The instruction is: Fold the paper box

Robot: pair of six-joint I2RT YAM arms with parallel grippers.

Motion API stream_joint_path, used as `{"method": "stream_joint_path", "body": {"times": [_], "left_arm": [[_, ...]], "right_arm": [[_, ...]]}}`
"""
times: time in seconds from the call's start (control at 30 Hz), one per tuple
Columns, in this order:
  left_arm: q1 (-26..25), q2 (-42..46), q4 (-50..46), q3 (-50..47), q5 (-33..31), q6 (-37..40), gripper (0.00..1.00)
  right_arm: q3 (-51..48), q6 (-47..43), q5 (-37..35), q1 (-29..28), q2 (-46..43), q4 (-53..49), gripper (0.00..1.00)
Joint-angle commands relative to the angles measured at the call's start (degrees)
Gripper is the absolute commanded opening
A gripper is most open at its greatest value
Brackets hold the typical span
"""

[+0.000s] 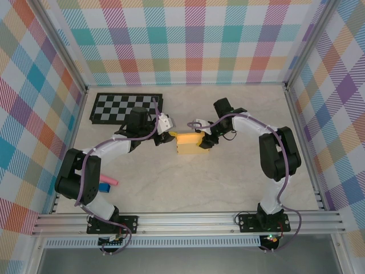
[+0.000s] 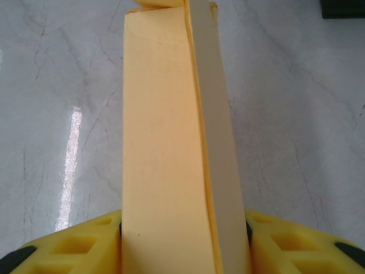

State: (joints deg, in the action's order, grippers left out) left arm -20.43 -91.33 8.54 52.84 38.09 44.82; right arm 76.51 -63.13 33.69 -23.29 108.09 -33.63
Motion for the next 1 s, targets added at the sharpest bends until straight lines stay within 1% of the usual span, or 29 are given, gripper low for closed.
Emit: {"method": "stream_joint_path", "body": {"times": [0.0,0.3,0.43,0.6,0.8,0.97], "left_arm": [[0.4,0.3,-5.0,-2.2,1.6,1.1,0.38],[3.0,1.7,-7.8,-3.7,4.3,1.7,0.41],[2.9,0.5,-4.5,-3.8,4.9,-0.2,0.42],[2.3,-1.8,0.2,-3.0,3.6,-2.8,0.42],[1.7,-2.8,-0.1,-1.5,4.4,-2.9,0.42],[1.6,-1.7,0.2,-1.6,5.3,-3.8,0.43]], "right_arm": [[-0.1,-0.5,0.9,-0.4,2.6,-1.6,0.48],[-0.6,-0.5,0.7,-0.3,2.6,-1.6,0.48],[-0.4,-0.3,1.0,-0.3,2.8,-1.5,0.48],[0.0,-0.3,1.0,-0.4,2.9,-1.8,0.48],[-0.6,-0.4,0.7,-0.3,2.7,-1.8,0.48],[-0.7,-0.3,0.8,-0.3,2.8,-1.8,0.48]]}}
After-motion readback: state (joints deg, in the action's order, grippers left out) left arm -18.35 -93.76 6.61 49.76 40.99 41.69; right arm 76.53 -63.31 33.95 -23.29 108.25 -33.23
